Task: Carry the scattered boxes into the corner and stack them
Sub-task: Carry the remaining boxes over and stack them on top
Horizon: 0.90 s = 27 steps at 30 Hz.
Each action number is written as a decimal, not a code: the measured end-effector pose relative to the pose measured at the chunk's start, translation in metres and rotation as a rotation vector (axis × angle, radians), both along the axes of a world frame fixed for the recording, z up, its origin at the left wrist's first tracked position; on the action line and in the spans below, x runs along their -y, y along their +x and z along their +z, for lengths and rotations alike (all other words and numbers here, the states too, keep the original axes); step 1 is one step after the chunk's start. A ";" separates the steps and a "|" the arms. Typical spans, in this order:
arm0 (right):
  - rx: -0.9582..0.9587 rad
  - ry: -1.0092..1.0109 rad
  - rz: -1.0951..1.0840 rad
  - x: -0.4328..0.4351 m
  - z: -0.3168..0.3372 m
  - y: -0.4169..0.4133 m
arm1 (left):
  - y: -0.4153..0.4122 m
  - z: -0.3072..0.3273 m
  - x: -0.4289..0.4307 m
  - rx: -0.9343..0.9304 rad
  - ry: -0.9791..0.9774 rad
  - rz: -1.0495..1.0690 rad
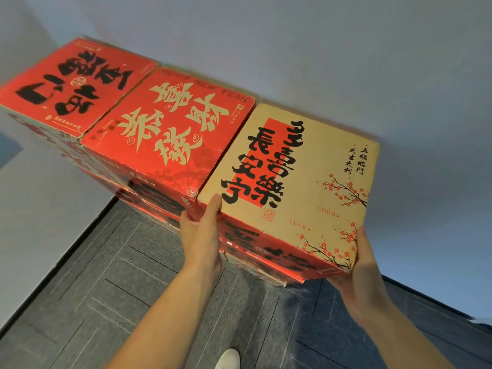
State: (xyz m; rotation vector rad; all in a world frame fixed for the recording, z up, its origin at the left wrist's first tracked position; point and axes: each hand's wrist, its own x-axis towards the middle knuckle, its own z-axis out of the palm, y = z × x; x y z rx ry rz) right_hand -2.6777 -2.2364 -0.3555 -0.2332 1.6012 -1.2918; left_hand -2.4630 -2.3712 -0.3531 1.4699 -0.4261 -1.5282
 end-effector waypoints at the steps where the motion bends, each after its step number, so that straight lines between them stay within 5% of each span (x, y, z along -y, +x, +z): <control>1: 0.025 -0.002 -0.023 0.000 -0.002 -0.005 | 0.001 0.001 0.001 0.007 -0.002 -0.007; 4: 0.217 0.014 -0.258 0.000 -0.013 -0.032 | 0.006 -0.006 0.004 0.027 -0.006 -0.016; 7: 0.357 0.043 -0.204 0.008 -0.020 -0.031 | 0.008 -0.006 0.004 0.021 -0.004 -0.027; 27: 0.277 -0.036 -0.075 0.026 -0.013 -0.006 | 0.010 -0.005 -0.013 0.025 -0.015 -0.099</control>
